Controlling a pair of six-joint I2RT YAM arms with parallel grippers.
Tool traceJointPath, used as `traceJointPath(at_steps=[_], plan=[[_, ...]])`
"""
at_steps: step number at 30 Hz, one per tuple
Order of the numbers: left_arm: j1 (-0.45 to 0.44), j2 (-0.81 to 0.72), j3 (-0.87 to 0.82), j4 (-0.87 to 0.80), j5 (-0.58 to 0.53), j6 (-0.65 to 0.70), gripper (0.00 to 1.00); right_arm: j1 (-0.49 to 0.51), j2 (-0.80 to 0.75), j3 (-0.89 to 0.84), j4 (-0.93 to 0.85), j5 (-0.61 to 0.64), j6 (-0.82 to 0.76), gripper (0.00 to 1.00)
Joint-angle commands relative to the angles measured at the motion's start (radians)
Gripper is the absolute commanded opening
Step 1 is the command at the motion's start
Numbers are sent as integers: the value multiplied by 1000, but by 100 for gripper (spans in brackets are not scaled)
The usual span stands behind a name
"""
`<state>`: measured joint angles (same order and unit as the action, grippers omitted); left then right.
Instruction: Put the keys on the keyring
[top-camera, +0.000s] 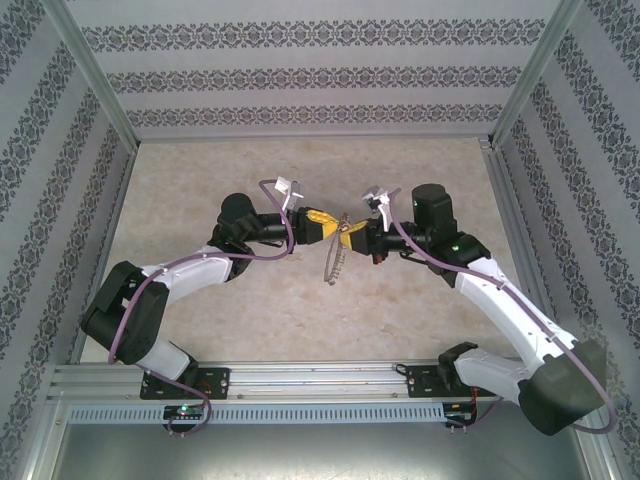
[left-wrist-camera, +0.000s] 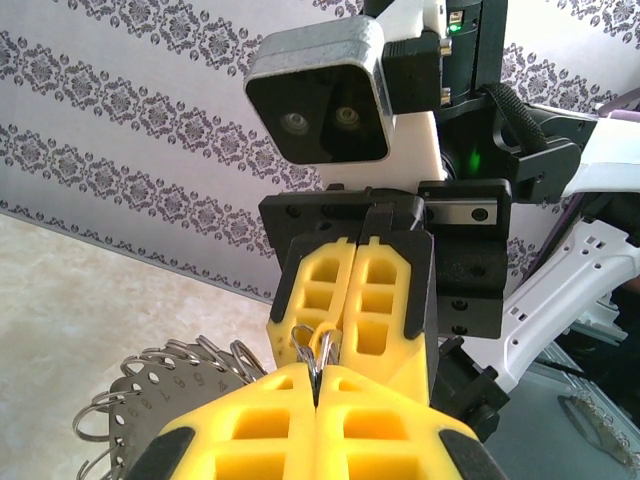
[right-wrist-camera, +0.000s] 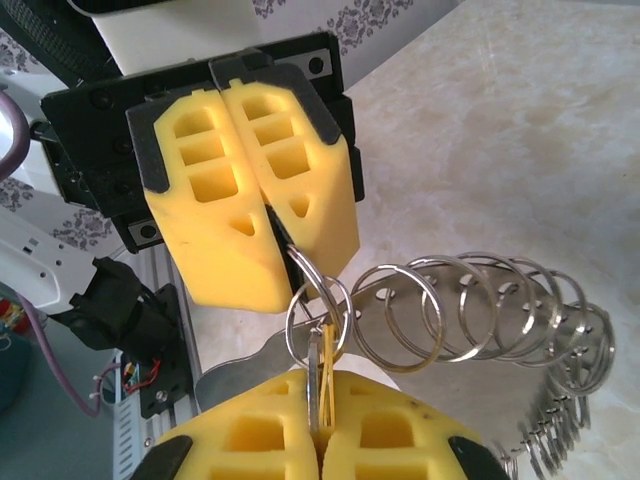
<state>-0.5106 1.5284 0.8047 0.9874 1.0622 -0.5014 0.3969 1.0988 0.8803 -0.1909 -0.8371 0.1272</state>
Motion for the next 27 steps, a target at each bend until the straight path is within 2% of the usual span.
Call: traceJointPath(at_steps=[1, 19, 27], plan=[[-8, -7, 33, 9, 30, 30, 0, -29, -34, -10, 26, 10, 16, 0], [-9, 1, 39, 7, 37, 27, 0, 23, 45, 36, 40, -8, 12, 0], [-8, 3, 40, 9, 39, 27, 0, 17, 23, 44, 24, 12, 4, 0]])
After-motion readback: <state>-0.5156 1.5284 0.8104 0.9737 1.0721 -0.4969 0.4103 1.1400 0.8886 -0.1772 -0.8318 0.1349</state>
